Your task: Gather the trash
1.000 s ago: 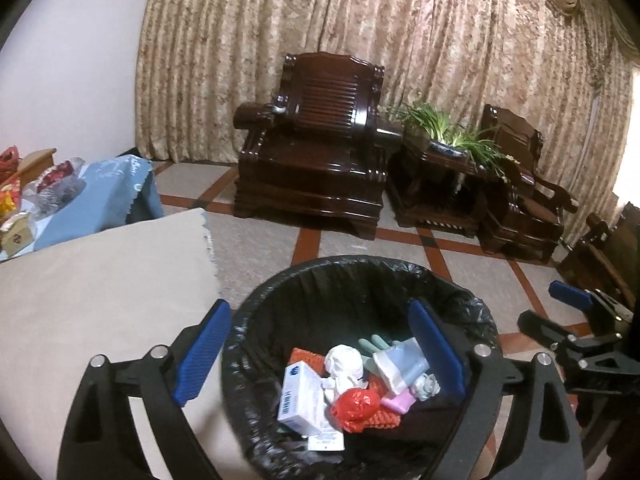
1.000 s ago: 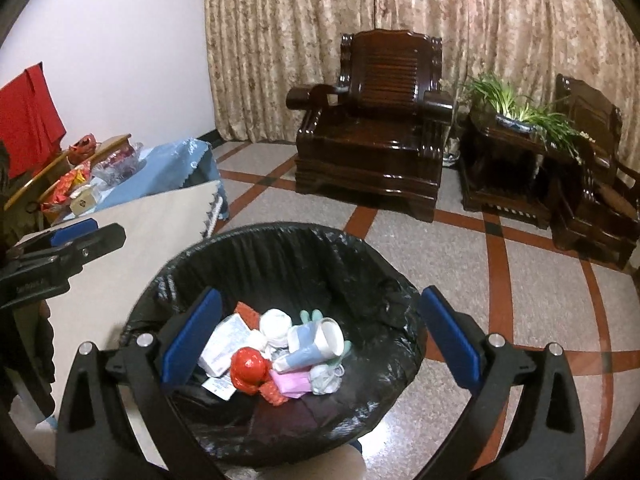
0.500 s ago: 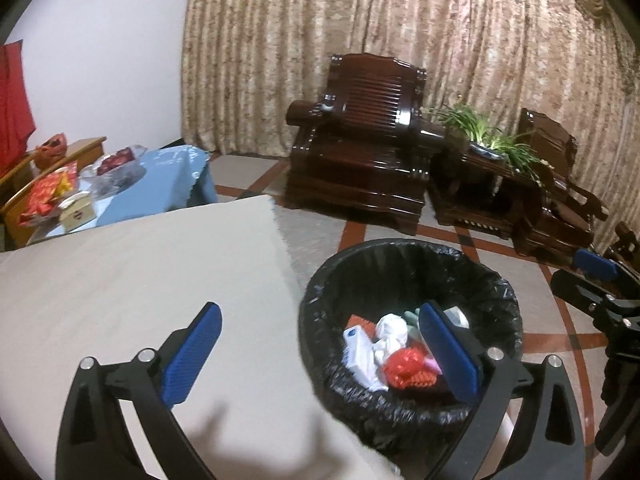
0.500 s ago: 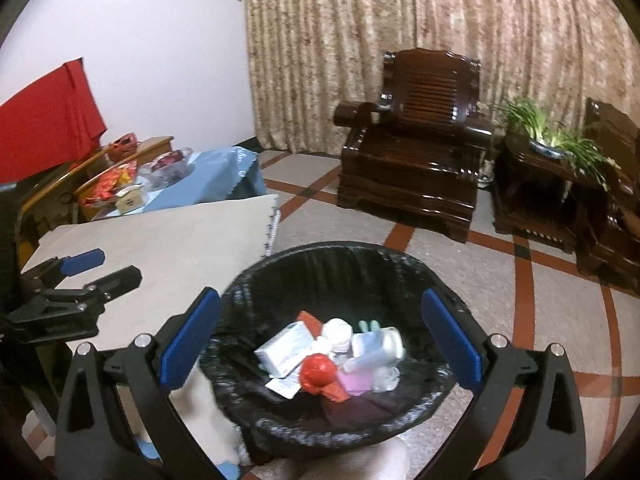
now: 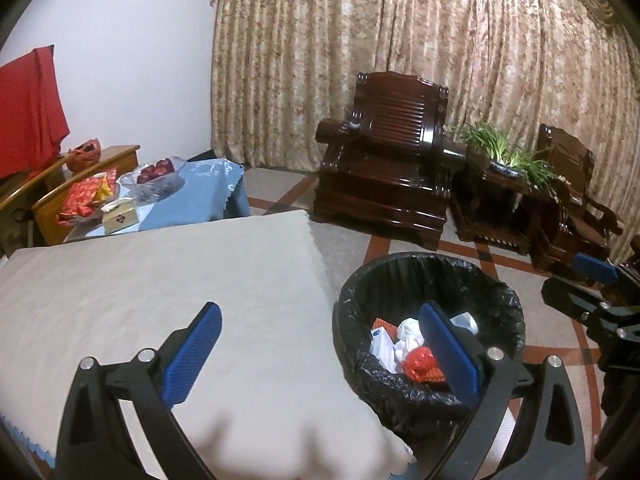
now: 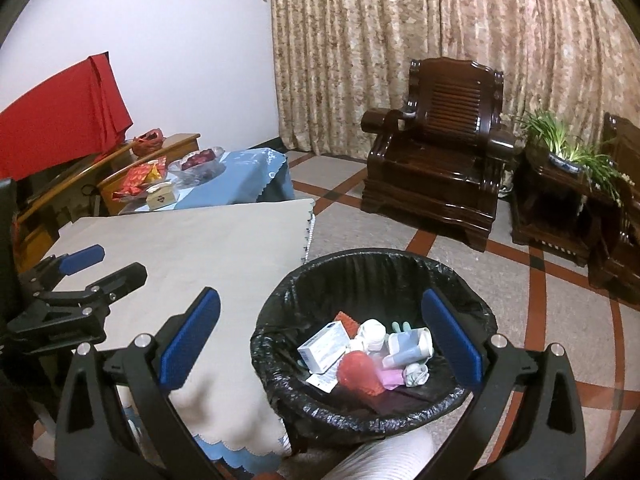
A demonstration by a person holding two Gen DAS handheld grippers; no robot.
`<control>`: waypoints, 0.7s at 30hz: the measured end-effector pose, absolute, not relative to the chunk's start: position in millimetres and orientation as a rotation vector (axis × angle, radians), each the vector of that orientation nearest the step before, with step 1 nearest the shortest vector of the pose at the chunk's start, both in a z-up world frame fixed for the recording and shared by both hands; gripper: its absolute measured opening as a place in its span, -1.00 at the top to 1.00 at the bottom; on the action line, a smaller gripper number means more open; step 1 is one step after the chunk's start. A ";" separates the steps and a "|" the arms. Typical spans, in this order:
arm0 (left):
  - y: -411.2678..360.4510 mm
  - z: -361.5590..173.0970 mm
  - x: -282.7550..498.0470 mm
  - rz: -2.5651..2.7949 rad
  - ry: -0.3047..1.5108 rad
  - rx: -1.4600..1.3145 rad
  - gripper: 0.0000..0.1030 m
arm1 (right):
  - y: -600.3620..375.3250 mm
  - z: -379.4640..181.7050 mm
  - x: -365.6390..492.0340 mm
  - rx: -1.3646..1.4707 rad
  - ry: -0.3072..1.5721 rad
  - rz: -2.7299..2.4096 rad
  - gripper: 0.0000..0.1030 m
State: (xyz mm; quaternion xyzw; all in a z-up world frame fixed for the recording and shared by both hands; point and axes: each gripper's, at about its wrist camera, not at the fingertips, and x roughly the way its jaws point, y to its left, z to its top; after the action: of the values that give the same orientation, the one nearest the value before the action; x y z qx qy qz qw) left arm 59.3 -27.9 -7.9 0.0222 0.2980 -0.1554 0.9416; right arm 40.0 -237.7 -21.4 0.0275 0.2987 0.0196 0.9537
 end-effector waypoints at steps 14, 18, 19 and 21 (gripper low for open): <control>-10.9 9.3 34.8 -0.280 0.572 0.038 -0.88 | -223.5 0.7 30.5 0.030 0.574 0.046 -0.90; -9.0 14.0 29.4 -0.279 0.561 0.037 -0.88 | -219.8 1.9 29.8 0.024 0.571 0.051 -0.90; -8.9 14.7 28.5 -0.278 0.558 0.039 -0.88 | -218.9 2.1 29.9 0.023 0.571 0.054 -0.90; -9.0 16.0 26.7 -0.275 0.552 0.044 -0.88 | -218.8 2.2 29.9 0.023 0.570 0.056 -0.90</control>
State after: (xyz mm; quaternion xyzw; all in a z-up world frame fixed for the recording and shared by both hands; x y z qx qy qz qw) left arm 26.7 -9.0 16.0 0.0217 0.2716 -0.1355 0.9526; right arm 29.9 -218.8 2.2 0.0112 0.2809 0.0278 0.9593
